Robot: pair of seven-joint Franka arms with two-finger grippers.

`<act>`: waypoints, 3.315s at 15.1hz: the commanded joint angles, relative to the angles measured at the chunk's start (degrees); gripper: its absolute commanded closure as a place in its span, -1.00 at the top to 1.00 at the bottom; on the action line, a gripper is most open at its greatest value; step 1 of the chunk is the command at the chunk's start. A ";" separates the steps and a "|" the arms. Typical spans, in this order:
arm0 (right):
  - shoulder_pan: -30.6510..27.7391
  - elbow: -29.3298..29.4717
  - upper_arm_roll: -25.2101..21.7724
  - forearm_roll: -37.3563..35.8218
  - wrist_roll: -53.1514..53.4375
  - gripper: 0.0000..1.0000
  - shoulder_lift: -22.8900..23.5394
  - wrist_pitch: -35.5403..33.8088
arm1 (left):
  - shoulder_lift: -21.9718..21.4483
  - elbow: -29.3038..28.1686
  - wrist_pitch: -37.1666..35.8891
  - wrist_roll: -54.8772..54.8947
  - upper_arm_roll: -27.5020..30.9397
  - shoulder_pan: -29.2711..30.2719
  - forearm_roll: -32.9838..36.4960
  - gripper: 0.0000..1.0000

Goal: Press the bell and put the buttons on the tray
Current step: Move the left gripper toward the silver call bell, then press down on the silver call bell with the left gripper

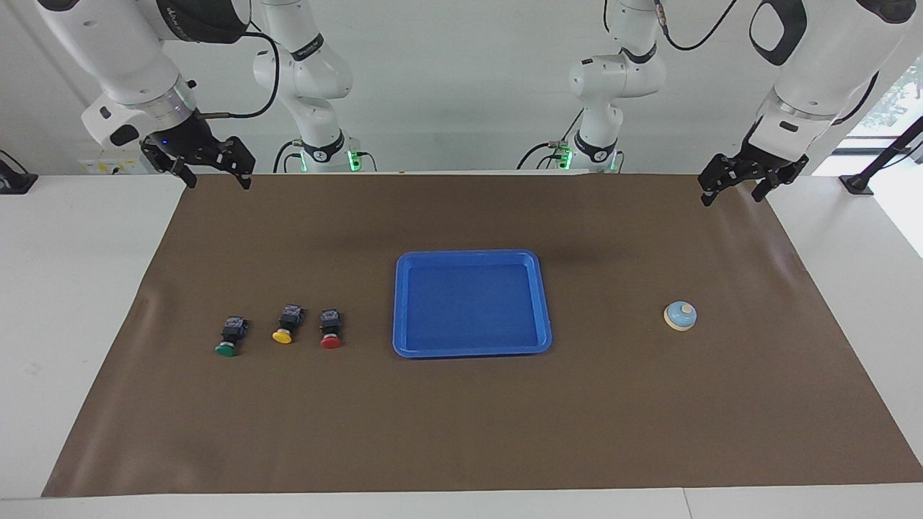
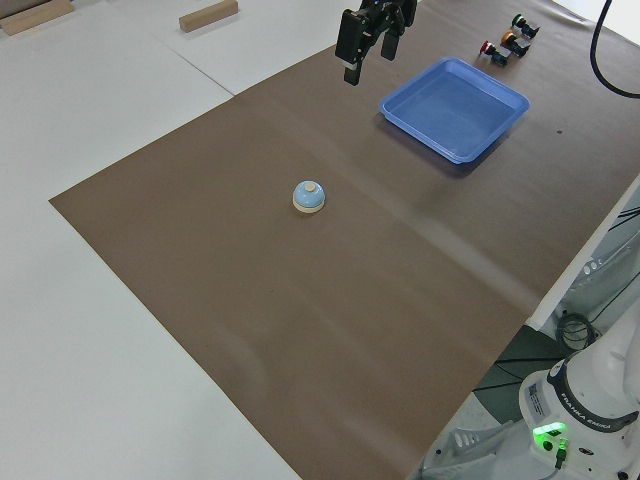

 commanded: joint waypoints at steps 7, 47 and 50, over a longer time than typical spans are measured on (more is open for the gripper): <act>-0.20 -0.49 0.13 -0.95 -1.32 1.00 -0.57 0.25 | -1.29 -2.22 3.20 -1.90 -0.10 0.33 1.48 0.45; -4.16 -0.23 -0.84 -0.95 -1.41 1.00 -0.48 3.15 | 14.20 -6.18 13.69 -1.47 -0.36 0.15 1.48 -0.83; -5.56 -2.06 -1.01 -1.12 -4.12 1.00 -0.74 6.47 | 7.09 -6.35 6.48 -1.90 -0.54 -0.02 1.48 0.99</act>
